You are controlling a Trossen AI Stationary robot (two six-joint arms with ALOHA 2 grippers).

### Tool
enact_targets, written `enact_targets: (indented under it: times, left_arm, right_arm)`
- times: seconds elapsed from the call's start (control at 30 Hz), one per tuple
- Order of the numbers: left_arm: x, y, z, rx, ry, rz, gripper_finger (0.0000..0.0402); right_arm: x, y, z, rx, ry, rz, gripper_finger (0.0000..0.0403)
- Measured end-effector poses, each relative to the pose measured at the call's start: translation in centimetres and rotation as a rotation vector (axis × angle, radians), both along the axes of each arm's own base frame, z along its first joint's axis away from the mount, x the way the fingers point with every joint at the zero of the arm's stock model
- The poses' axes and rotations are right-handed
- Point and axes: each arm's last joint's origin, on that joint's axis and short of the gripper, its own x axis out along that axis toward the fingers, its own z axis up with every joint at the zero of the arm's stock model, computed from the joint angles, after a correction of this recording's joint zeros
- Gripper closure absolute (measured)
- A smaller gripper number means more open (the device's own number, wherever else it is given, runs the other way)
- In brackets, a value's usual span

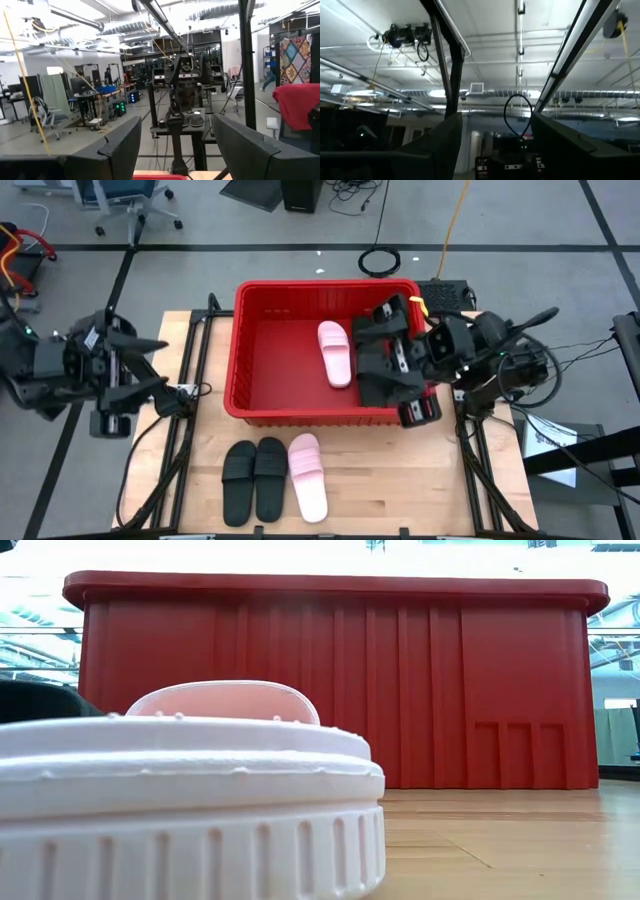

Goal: Pick and place slides into bin
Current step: Put the pink slipper into the red container

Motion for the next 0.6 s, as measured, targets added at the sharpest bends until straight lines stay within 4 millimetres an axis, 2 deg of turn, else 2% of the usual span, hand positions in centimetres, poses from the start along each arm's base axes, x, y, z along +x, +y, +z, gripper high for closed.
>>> enact_targets:
  times: [0.2,0.6]
  left_arm:
    - [0.2,-1.9,-0.1,-0.033,0.015,0.009,0.0147]
    - [0.0,-3.9,-0.5,-0.094,0.071,0.046,0.0147]
  right_arm:
    - [1.0,1.7,-0.6,-0.018,0.127,0.059,0.0177]
    - [4.8,5.7,-5.4,-0.021,0.426,0.138,0.0177]
